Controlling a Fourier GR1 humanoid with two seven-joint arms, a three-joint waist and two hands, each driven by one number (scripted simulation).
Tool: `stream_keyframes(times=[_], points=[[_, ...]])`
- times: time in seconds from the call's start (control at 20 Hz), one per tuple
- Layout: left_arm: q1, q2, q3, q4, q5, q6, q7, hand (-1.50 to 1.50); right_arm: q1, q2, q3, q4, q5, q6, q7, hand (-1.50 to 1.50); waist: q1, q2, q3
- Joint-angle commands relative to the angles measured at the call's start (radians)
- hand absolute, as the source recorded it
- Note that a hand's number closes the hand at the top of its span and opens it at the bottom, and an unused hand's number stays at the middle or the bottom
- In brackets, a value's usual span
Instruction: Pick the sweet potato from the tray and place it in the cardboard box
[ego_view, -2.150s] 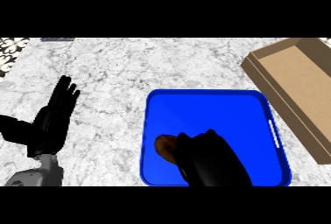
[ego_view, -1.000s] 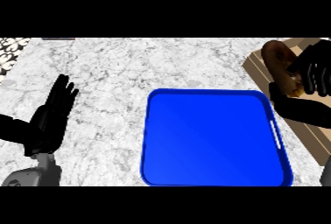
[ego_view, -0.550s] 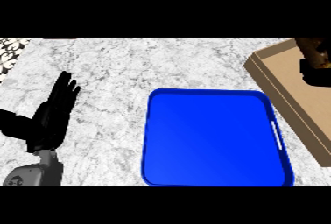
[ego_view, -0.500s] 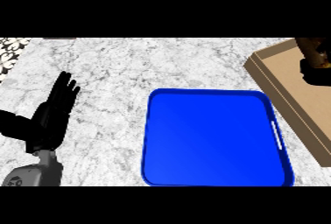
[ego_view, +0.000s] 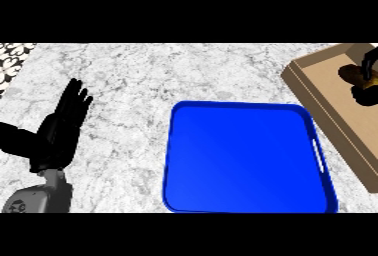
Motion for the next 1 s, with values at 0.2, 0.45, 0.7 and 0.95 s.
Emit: stream_keyframes(times=[0.2,0.45,0.7,0.95], points=[[0.048,-0.029,-0.026,0.009,-0.017,-0.003,-0.046,0.00,-0.110,-0.031,-0.070,0.398,-0.037,-0.096,-0.150,-1.50,0.003,-0.002,0.001],[-0.012,-0.009,0.002,0.049,-0.005,-0.007,-0.040,0.00,-0.134,0.030,-0.149,0.350,-0.127,-0.323,-0.271,-1.50,-0.001,0.001,0.003],[0.007,-0.019,-0.006,0.043,-0.019,0.006,-0.048,0.00,-0.193,0.028,-0.300,0.356,-0.324,-0.342,-0.380,-1.50,-0.009,-0.006,0.002],[0.010,-0.012,0.006,0.005,-0.015,0.024,-0.002,0.00,-0.243,0.021,-0.437,0.388,-0.526,-0.184,-0.332,-1.50,-0.016,-0.012,0.002]])
